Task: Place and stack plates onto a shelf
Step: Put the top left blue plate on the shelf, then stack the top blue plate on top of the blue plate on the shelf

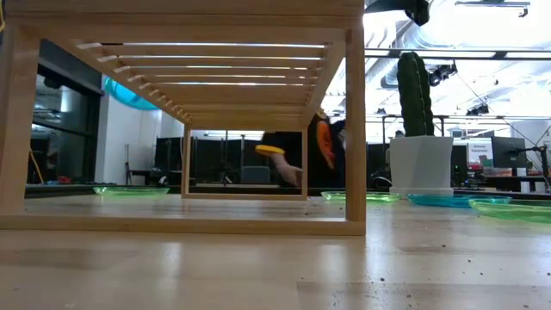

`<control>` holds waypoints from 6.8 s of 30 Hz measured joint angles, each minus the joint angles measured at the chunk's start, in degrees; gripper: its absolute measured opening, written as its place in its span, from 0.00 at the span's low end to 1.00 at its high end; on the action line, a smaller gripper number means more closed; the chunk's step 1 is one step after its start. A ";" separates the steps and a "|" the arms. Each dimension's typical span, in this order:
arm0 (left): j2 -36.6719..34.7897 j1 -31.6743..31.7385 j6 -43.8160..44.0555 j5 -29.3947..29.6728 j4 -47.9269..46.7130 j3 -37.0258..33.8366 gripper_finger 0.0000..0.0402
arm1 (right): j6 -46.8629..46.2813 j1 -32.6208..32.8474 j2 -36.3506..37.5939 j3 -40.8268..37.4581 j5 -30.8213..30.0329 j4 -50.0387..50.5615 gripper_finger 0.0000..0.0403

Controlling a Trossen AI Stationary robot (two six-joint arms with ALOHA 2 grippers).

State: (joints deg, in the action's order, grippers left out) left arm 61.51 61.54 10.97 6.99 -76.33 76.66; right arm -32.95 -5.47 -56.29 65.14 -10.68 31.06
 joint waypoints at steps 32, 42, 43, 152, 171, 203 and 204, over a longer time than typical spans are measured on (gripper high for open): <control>1.85 -51.11 42.00 -13.47 5.46 13.91 0.00 | 4.87 0.01 0.13 0.00 1.76 -9.40 0.48; 11.77 -64.41 49.73 -9.98 6.82 13.91 0.00 | 6.20 0.01 0.13 0.00 2.42 -9.41 0.48; 12.63 -64.80 50.10 -9.17 6.77 13.91 0.00 | 6.78 0.01 0.13 0.00 2.53 -9.38 0.48; -26.21 -51.39 15.38 5.56 67.11 -29.72 0.30 | -29.50 0.46 -4.06 -1.88 0.59 31.33 0.48; -25.95 -51.39 16.41 5.56 67.17 -29.72 0.30 | -72.75 5.08 2.68 -33.90 -5.38 24.76 0.48; -25.96 -51.39 15.11 5.56 67.25 -29.72 0.30 | -99.06 7.99 -16.17 -34.16 -6.34 21.74 0.48; -25.96 -51.39 14.85 5.56 67.25 -29.72 0.30 | -99.05 7.54 -16.58 -34.16 -6.77 21.51 0.48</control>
State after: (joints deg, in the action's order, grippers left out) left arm 35.55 10.15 25.82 12.56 -9.08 46.94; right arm -132.00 2.07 -72.87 30.98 -17.44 52.57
